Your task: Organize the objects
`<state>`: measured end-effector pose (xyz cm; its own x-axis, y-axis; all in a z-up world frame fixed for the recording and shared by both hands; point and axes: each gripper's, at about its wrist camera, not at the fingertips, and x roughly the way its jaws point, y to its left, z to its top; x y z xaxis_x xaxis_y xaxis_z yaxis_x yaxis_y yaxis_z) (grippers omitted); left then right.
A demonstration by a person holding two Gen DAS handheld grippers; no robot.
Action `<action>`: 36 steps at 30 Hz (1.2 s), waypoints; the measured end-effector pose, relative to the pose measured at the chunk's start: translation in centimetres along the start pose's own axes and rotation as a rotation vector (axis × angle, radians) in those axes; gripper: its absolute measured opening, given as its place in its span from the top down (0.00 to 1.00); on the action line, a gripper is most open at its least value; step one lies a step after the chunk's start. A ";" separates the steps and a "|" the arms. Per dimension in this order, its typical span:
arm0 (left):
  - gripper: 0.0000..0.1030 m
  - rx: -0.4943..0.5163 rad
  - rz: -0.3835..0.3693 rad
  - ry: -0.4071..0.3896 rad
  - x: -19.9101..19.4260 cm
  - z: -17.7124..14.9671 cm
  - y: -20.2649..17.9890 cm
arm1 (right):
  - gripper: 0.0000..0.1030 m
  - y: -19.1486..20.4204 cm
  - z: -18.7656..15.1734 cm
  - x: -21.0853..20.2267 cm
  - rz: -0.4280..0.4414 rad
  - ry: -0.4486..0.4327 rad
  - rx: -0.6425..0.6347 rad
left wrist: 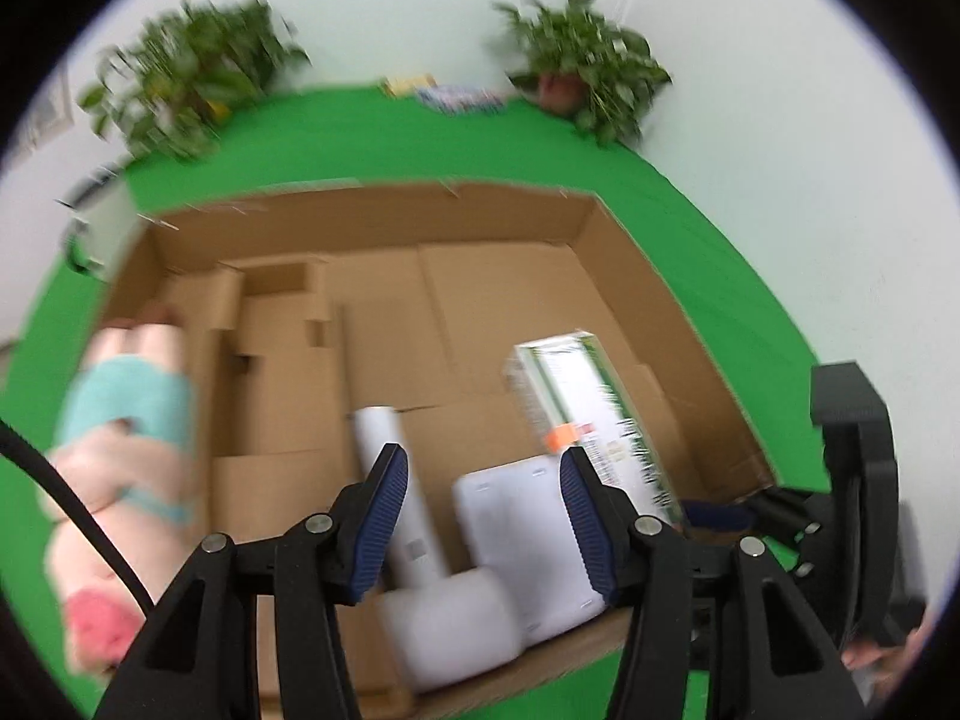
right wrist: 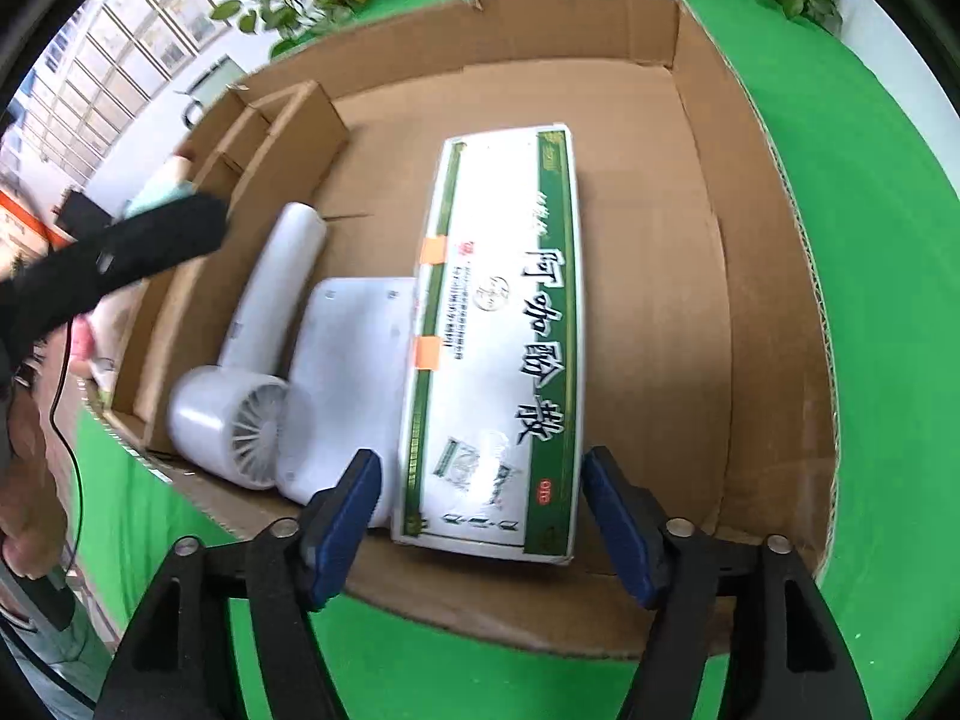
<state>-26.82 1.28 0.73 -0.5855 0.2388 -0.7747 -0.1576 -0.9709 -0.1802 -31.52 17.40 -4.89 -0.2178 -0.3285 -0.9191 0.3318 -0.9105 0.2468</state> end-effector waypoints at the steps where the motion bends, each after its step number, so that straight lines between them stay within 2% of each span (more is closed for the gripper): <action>1: 0.49 0.011 0.029 -0.030 -0.3 -0.2 0.0 | 0.28 0.8 -0.4 -0.6 -0.009 -0.027 -0.020; 2: 0.46 0.022 0.059 -0.061 -1.5 -1.0 0.3 | 0.28 1.4 -1.6 -1.4 -0.019 -0.055 -0.027; 3: 0.38 0.026 0.100 -0.097 -3.2 -2.3 1.0 | 0.27 1.8 -2.2 -1.7 -0.021 -0.067 -0.028; 5: 0.28 0.007 0.190 -0.185 -4.1 -4.4 1.6 | 0.16 3.1 -3.7 -4.0 -0.040 -0.192 -0.034; 6: 0.26 -0.003 0.214 -0.225 -4.1 -4.8 1.7 | 0.08 3.6 -4.2 -4.9 -0.053 -0.242 -0.037; 7: 0.24 -0.016 0.238 -0.265 -4.7 -5.9 2.1 | 0.00 3.5 -4.6 -5.8 -0.086 -0.330 -0.036; 8: 0.22 -0.032 0.265 -0.299 -5.0 -6.8 2.3 | 0.01 3.4 -7.0 -6.9 -0.147 -0.445 -0.040; 11: 0.22 -0.056 0.327 -0.356 -4.8 -9.3 2.8 | 0.01 5.3 -8.8 -6.5 -0.267 -0.588 -0.080; 15: 0.22 -0.053 0.378 -0.315 -2.9 -10.7 3.2 | 0.01 7.3 -9.6 -4.4 -0.316 -0.621 -0.107; 18: 0.21 -0.078 0.382 -0.363 -2.9 -11.5 3.8 | 0.01 7.6 -9.7 -4.1 -0.313 -0.658 -0.053; 22: 0.20 -0.052 0.395 -0.387 -2.2 -11.6 3.7 | 0.00 7.4 -9.8 -3.6 -0.337 -0.685 -0.042; 25: 0.18 -0.057 0.386 -0.386 -2.0 -11.5 3.9 | 0.00 7.6 -9.2 -1.8 -0.348 -0.721 -0.045; 36: 0.12 -0.051 0.377 -0.377 -1.5 -11.5 3.6 | 0.00 6.6 -9.2 -1.0 -0.340 -0.720 -0.052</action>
<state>-17.32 -2.76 -5.73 -0.8405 -0.1468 -0.5215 0.1524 -0.9878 0.0324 -20.69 13.98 -5.17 -0.8483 -0.1329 -0.5125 0.1792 -0.9829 -0.0418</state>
